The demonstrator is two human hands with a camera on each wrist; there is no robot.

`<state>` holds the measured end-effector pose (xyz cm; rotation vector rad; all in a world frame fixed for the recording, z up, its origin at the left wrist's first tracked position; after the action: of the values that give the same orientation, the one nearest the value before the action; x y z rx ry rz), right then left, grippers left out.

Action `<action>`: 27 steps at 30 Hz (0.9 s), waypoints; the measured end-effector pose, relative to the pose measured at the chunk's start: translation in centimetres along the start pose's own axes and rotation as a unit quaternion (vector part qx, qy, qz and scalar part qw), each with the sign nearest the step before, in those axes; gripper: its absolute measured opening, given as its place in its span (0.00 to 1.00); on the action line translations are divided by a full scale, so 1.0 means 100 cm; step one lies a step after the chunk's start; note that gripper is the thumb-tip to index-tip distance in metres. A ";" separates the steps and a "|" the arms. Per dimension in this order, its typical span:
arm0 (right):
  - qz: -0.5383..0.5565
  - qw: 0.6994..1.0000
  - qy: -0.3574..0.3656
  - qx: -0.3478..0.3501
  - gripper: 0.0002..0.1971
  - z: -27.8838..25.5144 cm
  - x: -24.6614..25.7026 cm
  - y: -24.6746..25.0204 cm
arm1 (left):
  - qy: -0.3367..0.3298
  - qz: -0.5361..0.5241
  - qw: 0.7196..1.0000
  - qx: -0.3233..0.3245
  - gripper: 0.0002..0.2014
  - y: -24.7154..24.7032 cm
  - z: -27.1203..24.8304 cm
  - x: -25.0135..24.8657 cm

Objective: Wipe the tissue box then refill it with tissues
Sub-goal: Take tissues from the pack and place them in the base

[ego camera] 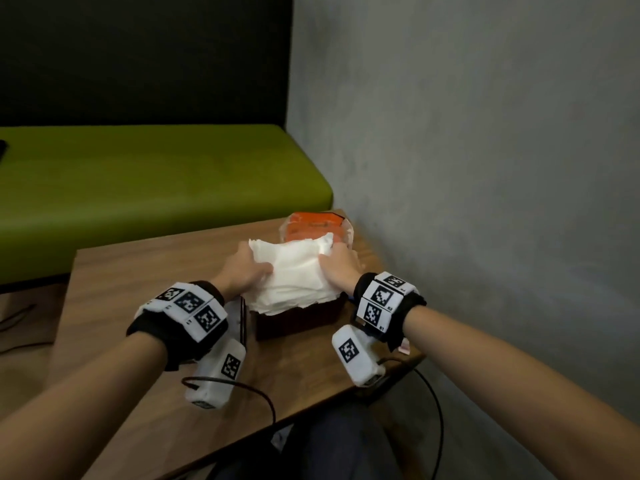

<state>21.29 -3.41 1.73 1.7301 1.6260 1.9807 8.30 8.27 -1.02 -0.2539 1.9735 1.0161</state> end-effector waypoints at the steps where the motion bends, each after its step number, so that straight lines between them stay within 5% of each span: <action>1: -0.023 1.000 0.001 -0.009 0.14 0.002 -0.003 -0.001 | -0.008 0.042 0.999 -0.002 0.25 -0.002 0.000 -0.002; 11: -0.211 0.972 0.087 -0.050 0.12 0.012 -0.013 -0.015 | -0.161 0.293 0.940 -0.065 0.14 -0.017 -0.006 -0.015; 17: -0.103 0.992 0.064 -0.015 0.12 0.017 -0.014 -0.006 | -0.131 0.284 0.950 0.010 0.16 -0.017 0.010 -0.009; 22: -0.260 0.953 0.152 -0.043 0.12 0.014 -0.012 -0.010 | -0.175 0.356 0.917 0.039 0.17 -0.026 0.013 -0.009; 25: -0.317 0.917 0.222 -0.093 0.17 0.010 -0.008 -0.007 | -0.251 0.359 0.899 -0.031 0.15 -0.024 0.008 -0.013; 27: -0.259 0.918 0.278 -0.116 0.18 0.009 -0.007 0.001 | -0.297 0.307 0.902 -0.061 0.15 -0.017 0.002 -0.017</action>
<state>22.28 -3.37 1.18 0.5769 1.6486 2.3482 10.32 6.96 -0.66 0.5960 1.4341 1.4073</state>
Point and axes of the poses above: each hand's wrist, its own z-axis towards the middle knuckle, its own y-axis out of the back of the hand, x = y × z, the point moved 4 cm from there along z, towards the middle knuckle, and after that the axes turned 5 degrees about z, right-handed, at the moved point
